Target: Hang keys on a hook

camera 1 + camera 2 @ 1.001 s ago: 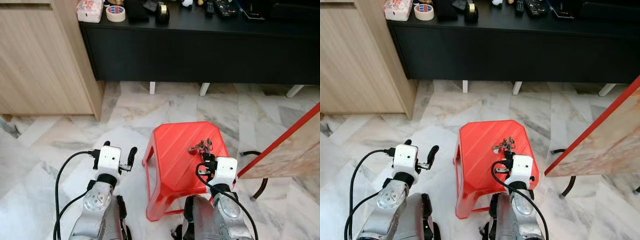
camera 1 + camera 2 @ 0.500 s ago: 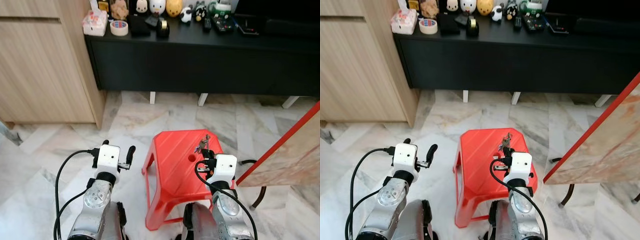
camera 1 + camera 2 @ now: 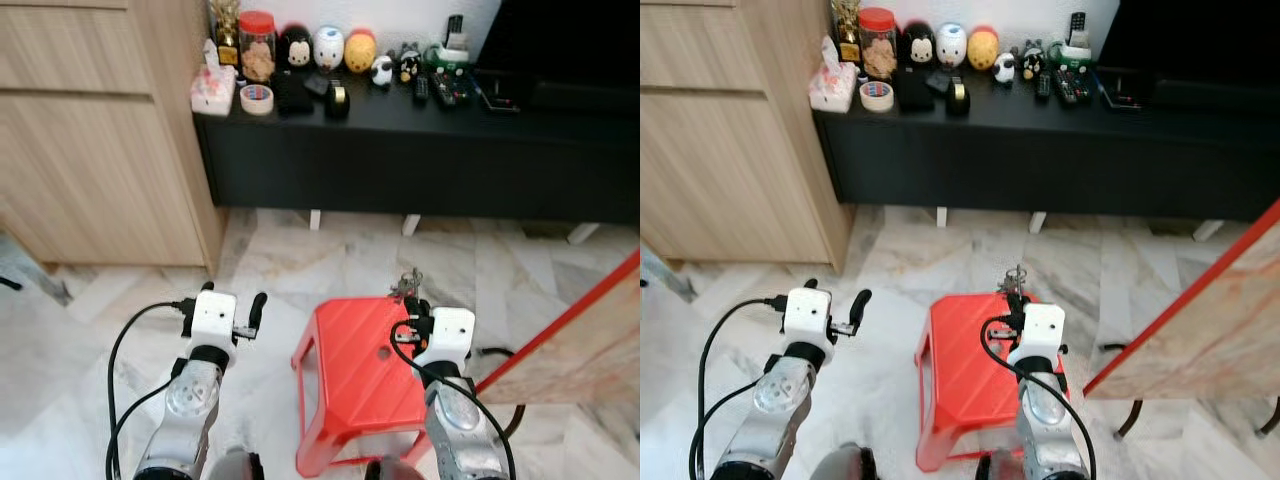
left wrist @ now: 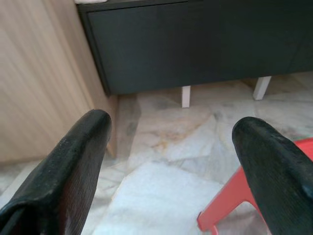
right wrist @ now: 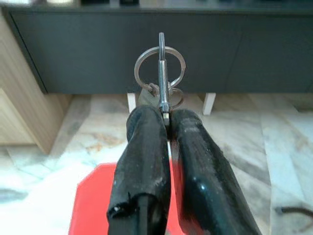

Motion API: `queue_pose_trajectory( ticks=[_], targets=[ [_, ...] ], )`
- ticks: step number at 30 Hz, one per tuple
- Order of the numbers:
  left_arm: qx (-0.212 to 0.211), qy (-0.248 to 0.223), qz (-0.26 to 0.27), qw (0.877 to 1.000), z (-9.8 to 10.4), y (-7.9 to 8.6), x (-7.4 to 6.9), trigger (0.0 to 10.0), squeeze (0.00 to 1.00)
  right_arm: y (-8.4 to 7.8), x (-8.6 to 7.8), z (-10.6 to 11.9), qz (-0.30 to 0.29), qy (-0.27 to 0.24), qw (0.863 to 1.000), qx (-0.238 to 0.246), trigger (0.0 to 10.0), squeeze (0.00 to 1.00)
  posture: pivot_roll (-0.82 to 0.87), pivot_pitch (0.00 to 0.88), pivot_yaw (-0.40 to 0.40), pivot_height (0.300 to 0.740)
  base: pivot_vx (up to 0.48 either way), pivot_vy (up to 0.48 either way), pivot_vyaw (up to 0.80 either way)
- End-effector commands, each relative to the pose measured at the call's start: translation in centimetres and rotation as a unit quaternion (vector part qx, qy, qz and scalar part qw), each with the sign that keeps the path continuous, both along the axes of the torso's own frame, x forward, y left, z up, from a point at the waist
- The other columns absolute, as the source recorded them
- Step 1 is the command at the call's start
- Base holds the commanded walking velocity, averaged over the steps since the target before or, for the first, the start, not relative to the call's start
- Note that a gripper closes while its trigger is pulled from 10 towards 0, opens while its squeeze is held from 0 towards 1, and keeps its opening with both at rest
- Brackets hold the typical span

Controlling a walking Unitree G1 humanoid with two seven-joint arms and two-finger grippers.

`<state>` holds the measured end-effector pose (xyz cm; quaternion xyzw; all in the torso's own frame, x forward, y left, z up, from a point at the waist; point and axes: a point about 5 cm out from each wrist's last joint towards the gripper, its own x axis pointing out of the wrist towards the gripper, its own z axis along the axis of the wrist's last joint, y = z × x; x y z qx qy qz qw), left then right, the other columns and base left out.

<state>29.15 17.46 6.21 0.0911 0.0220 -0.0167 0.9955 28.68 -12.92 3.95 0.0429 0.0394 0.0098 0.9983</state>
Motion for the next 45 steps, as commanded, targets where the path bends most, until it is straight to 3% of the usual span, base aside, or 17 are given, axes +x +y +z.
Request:
queue_pose_trajectory(
  ticks=[1,5,9,15,24,30,36,45],
  targets=[
    [-0.002,0.031,0.015,0.999,-1.6,0.6,-0.7,10.0,0.00,-0.5,0.1,0.3,-0.008,-0.007,1.000,0.000,10.0,0.00,0.10,0.057,-0.116,0.740,0.000,0.000,0.00],
    [-0.010,0.088,0.046,0.995,-4.0,2.3,-1.9,10.0,0.00,-0.4,0.2,0.5,-0.007,-0.011,1.000,0.000,10.0,0.00,0.10,0.056,-0.115,0.740,0.000,0.000,0.00],
    [0.011,0.149,0.058,0.987,-6.5,3.7,-3.8,10.0,0.00,-0.5,0.2,0.3,-0.008,-0.009,1.000,0.001,10.0,0.00,0.10,0.053,-0.115,0.740,0.000,0.000,0.00],
    [0.016,0.174,0.071,0.982,-7.7,4.5,-4.6,10.0,0.00,-0.8,-0.2,-0.8,-0.015,0.023,1.000,-0.012,10.0,0.00,0.11,0.036,-0.113,0.740,0.000,0.000,0.00],
    [0.016,0.189,0.080,0.979,-8.4,5.0,-5.1,10.0,0.00,-2.6,-3.2,-5.2,-0.051,0.124,0.991,-0.009,10.0,0.00,0.10,0.014,-0.105,0.740,0.000,0.000,0.00],
    [0.017,0.214,0.091,0.972,-9.1,5.7,-5.7,10.0,0.00,-3.7,-5.5,-7.9,-0.061,0.198,0.978,-0.024,10.0,0.00,0.10,0.000,-0.091,0.740,0.000,0.000,0.00],
    [0.015,0.264,0.104,0.959,-10.4,6.3,-7.1,10.0,0.00,-4.2,-8.1,-10.3,-0.069,0.281,0.957,-0.019,10.0,0.00,0.10,0.000,-0.081,0.740,0.000,0.000,0.00],
    [0.018,0.308,0.123,0.943,-11.7,6.6,-8.8,10.0,0.00,-4.9,-11.4,-12.4,-0.069,0.362,0.929,-0.034,10.0,0.00,0.10,0.003,-0.082,0.740,0.000,0.000,0.00]
  ],
)
